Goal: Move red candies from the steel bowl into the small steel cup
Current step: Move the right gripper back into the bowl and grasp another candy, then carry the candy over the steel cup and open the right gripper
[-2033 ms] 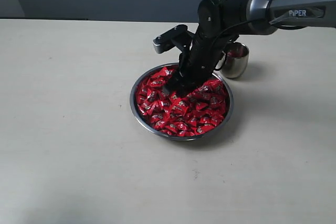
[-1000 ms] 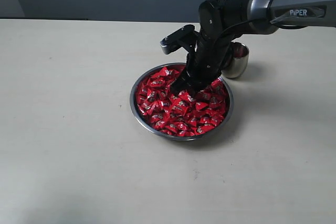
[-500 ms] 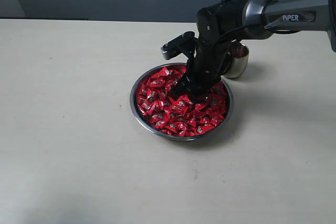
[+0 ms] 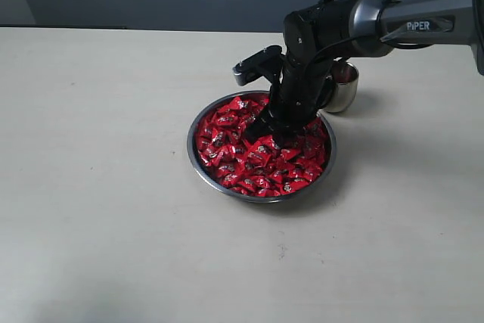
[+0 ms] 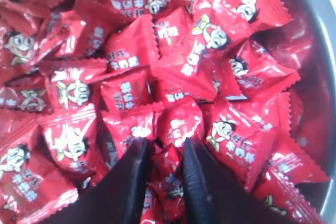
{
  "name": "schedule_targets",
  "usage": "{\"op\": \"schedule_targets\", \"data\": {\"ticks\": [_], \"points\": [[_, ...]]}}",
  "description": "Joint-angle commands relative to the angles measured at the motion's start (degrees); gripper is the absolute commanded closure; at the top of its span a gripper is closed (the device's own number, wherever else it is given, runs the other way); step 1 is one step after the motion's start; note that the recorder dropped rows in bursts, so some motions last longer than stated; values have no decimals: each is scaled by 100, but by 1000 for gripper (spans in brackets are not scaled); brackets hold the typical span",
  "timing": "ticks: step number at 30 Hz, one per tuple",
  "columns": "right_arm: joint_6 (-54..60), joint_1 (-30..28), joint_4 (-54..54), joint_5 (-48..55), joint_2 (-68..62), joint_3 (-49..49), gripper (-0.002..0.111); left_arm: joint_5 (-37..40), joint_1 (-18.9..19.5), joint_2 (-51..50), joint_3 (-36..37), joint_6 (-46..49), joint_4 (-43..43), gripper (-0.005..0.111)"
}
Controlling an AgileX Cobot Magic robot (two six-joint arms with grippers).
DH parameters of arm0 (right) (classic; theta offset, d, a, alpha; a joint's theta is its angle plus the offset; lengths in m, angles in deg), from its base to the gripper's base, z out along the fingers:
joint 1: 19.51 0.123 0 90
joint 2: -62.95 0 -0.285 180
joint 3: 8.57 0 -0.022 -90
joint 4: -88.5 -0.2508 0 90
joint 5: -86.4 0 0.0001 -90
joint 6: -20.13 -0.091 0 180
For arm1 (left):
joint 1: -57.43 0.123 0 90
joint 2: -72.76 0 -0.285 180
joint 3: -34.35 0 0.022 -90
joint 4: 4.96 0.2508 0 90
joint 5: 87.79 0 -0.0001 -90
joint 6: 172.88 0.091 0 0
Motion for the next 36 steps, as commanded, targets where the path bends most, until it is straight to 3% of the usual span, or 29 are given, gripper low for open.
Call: {"op": "schedule_targets", "data": {"ticks": [1,12,17,26,30,36], "points": [[-29,-41,55,11,252,-17,109,-46,-2,27,-48,-15,11,106],[-156,-41,63,69,821,-17,109,-46,-2,27,-48,-15,11,106],[-397,-205,745,-45,1011,-42,109,-46,-2,27,-48,-15,11,106],[-643,-1180,879,-19,1080,-862,109,-46,-2,27,-48,-15,11,106],[-618,-1564,331,-75,896,-1315,109,-46,-2,27,-48,-15,11,106],[-269,-1721,-27,293,326,-1872,109,-46,-2,27,-48,-15,11,106]]}}
